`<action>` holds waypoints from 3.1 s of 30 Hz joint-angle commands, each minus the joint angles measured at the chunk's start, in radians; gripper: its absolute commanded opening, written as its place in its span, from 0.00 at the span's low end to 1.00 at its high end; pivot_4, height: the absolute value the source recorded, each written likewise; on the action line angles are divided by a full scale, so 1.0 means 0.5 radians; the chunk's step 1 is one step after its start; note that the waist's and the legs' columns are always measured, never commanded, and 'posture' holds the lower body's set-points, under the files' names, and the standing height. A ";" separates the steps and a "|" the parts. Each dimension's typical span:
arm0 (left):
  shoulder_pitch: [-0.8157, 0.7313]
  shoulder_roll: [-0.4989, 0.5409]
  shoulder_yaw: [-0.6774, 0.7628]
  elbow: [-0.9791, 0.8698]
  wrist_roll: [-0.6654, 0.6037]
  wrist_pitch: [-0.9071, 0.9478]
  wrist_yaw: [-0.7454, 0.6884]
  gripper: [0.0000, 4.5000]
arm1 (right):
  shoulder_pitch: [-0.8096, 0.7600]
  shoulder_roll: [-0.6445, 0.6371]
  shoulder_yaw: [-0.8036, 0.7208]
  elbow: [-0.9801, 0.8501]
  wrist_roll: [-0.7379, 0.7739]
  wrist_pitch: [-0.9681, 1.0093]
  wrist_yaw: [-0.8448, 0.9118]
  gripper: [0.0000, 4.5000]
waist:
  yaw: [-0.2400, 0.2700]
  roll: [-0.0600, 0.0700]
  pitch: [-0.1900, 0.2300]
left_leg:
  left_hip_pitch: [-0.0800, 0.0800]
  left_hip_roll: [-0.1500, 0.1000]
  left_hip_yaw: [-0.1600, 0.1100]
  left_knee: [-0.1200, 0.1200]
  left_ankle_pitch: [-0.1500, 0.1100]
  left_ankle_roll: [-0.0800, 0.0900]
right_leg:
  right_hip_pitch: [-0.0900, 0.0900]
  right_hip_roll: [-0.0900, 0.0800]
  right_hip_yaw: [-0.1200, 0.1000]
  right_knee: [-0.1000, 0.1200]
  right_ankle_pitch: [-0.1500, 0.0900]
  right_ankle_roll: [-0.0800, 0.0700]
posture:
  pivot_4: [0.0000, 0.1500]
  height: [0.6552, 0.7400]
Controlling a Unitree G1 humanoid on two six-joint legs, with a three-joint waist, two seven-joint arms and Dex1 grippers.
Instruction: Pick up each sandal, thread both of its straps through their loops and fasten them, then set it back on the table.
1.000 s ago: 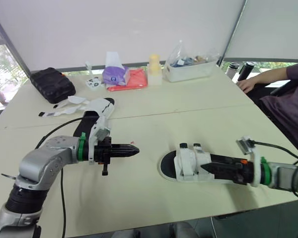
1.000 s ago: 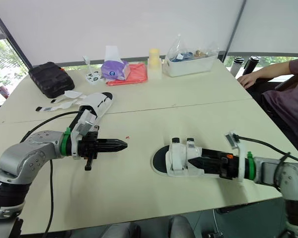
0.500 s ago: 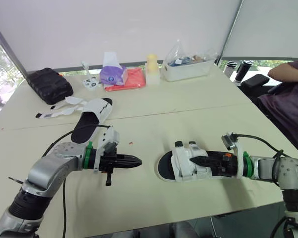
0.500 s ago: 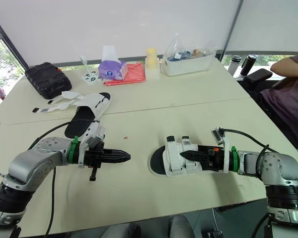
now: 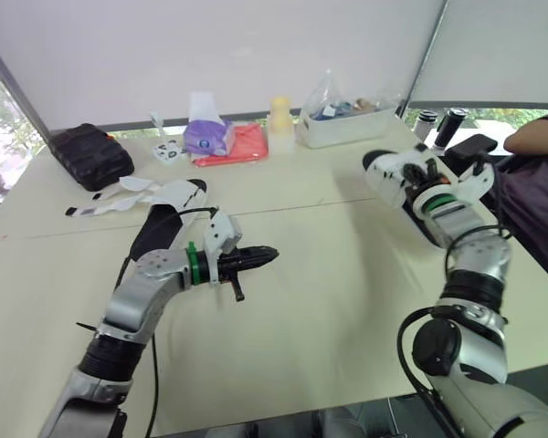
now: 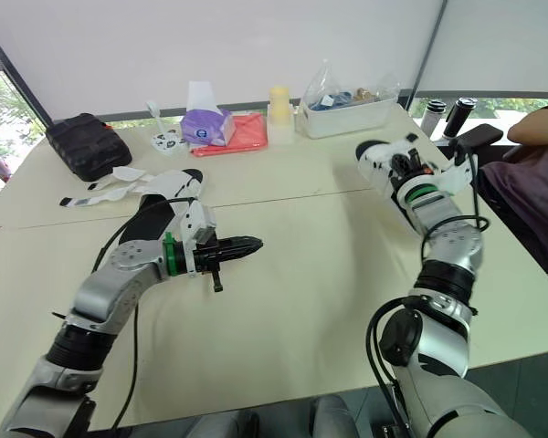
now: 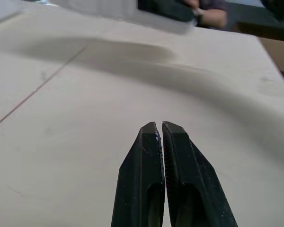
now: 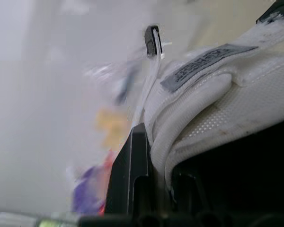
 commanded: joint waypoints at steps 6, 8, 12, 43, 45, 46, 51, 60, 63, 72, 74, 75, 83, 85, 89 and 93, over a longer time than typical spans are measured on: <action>0.088 -0.081 0.023 -0.091 0.058 -0.067 0.138 0.03 | -0.313 0.012 0.027 0.655 -0.160 -0.609 0.118 0.27 | -0.092 0.001 0.000 | -0.020 0.002 0.002 0.004 0.002 -0.002 | -0.025 0.001 0.004 0.005 0.000 0.000 | 1.00 1.00; 0.110 -0.079 0.025 -0.105 0.062 -0.066 0.153 0.03 | -0.325 0.009 0.032 0.706 -0.163 -0.635 0.150 0.49 | -0.092 0.002 0.000 | -0.020 0.003 0.002 0.004 0.002 -0.002 | -0.026 0.001 0.004 0.007 0.000 0.000 | 1.00 1.00; 0.115 -0.095 0.030 -0.114 0.067 -0.070 0.188 0.03 | -0.291 -0.017 0.094 0.697 -0.228 -0.585 0.145 0.97 | -0.087 0.002 -0.001 | -0.020 0.002 0.003 0.006 0.002 -0.002 | -0.025 0.001 0.005 0.010 0.000 0.000 | 1.00 1.00; -0.135 0.814 0.031 0.485 1.368 -0.910 0.979 0.99 | 1.280 -0.452 1.494 -2.438 0.316 0.622 0.687 1.00 | 0.003 -0.002 0.000 | 0.025 0.012 -0.002 0.002 -0.003 0.009 | 0.022 0.013 -0.001 0.004 0.000 0.000 | 1.00 1.00; -0.173 0.780 -0.009 0.612 1.422 -1.013 1.009 0.99 | 1.248 -0.420 1.591 -2.344 0.157 0.527 0.774 1.00 | 0.022 -0.003 -0.001 | 0.023 0.007 -0.002 0.002 -0.003 0.009 | 0.020 0.009 -0.001 0.003 0.000 0.000 | 1.00 1.00; -0.194 0.770 -0.017 0.669 1.459 -1.057 1.052 0.99 | 1.238 -0.404 1.616 -2.303 0.101 0.490 0.800 1.00 | 0.024 -0.003 -0.001 | 0.019 0.005 -0.002 0.002 0.000 0.004 | 0.016 0.007 -0.001 0.003 0.000 0.000 | 1.00 1.00; -0.256 0.776 -0.055 0.896 1.583 -1.207 1.136 0.99 | 1.247 -0.336 1.637 -2.216 -0.086 0.354 0.873 1.00 | 0.021 -0.006 -0.001 | -0.004 0.002 -0.002 0.003 0.002 0.000 | -0.005 0.002 -0.001 0.002 0.000 0.000 | 1.00 1.00; -0.279 0.807 -0.067 1.080 1.670 -1.285 1.212 0.99 | 1.316 -0.266 1.585 -2.192 -0.224 0.276 0.885 1.00 | 0.010 -0.006 -0.001 | -0.010 0.002 -0.002 0.005 0.002 -0.001 | -0.012 0.002 -0.001 0.008 0.001 0.000 | 1.00 1.00; -0.433 0.736 -0.130 1.296 1.768 -1.323 1.338 0.99 | 1.306 -0.226 1.596 -2.175 -0.262 0.253 0.880 1.00 | 0.022 -0.006 -0.002 | -0.010 0.001 -0.002 0.006 0.003 -0.002 | -0.013 0.002 -0.002 0.009 0.001 0.000 | 1.00 1.00; -1.100 0.405 -0.438 2.282 2.052 -1.487 1.683 0.99 | 1.313 -0.132 1.607 -2.166 -0.372 0.220 0.875 1.00 | 0.019 -0.012 -0.005 | -0.010 -0.005 -0.003 0.008 0.003 -0.002 | -0.009 0.002 -0.005 0.009 0.001 0.001 | 1.00 1.00; -1.179 0.347 -0.487 2.446 2.080 -1.503 1.729 0.87 | 1.319 -0.116 1.596 -2.171 -0.378 0.222 0.868 1.00 | 0.006 -0.012 -0.005 | -0.010 -0.006 -0.003 0.008 0.003 -0.002 | -0.010 0.002 -0.005 0.009 0.001 0.001 | 1.00 1.00; -1.208 0.330 -0.514 2.506 2.098 -1.502 1.752 0.81 | 1.321 -0.113 1.593 -2.174 -0.384 0.222 0.866 1.00 | -0.003 -0.012 -0.005 | -0.010 -0.006 -0.003 0.008 0.003 -0.002 | -0.010 0.003 -0.005 0.009 0.001 0.001 | 1.00 1.00; -1.284 0.303 -0.579 2.671 2.132 -1.500 1.829 0.01 | 1.344 -0.089 1.563 -2.201 -0.414 0.230 0.842 1.00 | -0.027 -0.012 -0.005 | -0.011 -0.005 -0.003 0.008 0.004 -0.002 | -0.012 0.002 -0.005 0.010 0.001 0.001 | 1.00 1.00; -1.275 0.316 -0.573 2.668 2.117 -1.501 1.827 0.01 | 1.353 -0.089 1.552 -2.206 -0.411 0.238 0.838 1.00 | -0.026 -0.012 -0.005 | -0.011 -0.005 -0.003 0.008 0.004 -0.002 | -0.012 0.002 -0.005 0.011 0.001 0.001 | 1.00 1.00; -1.265 0.425 -0.639 2.543 2.182 -1.729 1.872 0.01 | 1.360 -0.102 1.487 -2.216 -0.389 0.252 0.823 1.00 | -0.027 -0.012 -0.005 | -0.011 -0.005 -0.003 0.008 0.004 -0.002 | -0.012 0.002 -0.005 0.011 0.001 0.001 | 1.00 1.00; -1.212 0.618 -0.796 2.196 2.311 -2.395 1.892 0.01 | 1.366 -0.151 1.328 -2.230 -0.294 0.295 0.835 1.00 | -0.020 -0.013 -0.005 | -0.023 -0.004 -0.003 0.008 0.005 -0.005 | -0.030 0.001 -0.003 0.023 0.002 0.001 | 1.00 1.00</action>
